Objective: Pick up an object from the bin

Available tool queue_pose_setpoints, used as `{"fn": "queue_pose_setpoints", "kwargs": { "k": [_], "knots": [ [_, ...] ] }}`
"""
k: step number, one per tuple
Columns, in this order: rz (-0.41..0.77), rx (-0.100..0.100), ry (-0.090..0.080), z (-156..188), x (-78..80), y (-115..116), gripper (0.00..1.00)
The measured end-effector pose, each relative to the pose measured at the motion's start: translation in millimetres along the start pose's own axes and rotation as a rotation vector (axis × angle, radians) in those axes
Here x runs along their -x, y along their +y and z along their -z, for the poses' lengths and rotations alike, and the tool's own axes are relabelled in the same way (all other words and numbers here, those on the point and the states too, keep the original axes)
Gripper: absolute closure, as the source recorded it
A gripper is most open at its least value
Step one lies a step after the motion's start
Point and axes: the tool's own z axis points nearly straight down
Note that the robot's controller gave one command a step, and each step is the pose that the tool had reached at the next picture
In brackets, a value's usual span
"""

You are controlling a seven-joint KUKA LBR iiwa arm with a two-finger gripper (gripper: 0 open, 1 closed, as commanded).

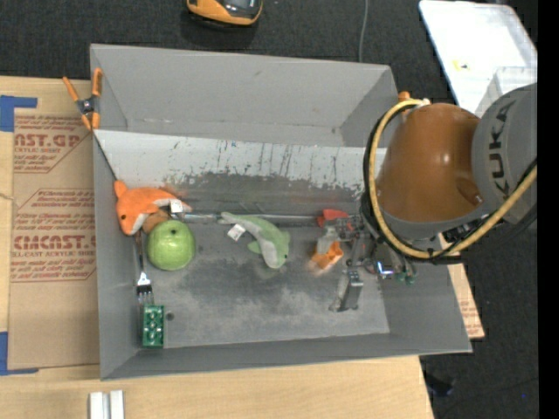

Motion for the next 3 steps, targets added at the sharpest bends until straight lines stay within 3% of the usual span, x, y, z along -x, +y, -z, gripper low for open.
{"fn": "queue_pose_setpoints", "kwargs": {
  "k": [1,2,3],
  "knots": [
    [0.001,0.000,-0.008,4,1.8,0,0.00],
    [0.048,-0.001,-0.016,-45,40.8,56,0.00],
    [-0.120,0.001,-0.012,-99,33.9,73,0.00]
  ]
}}
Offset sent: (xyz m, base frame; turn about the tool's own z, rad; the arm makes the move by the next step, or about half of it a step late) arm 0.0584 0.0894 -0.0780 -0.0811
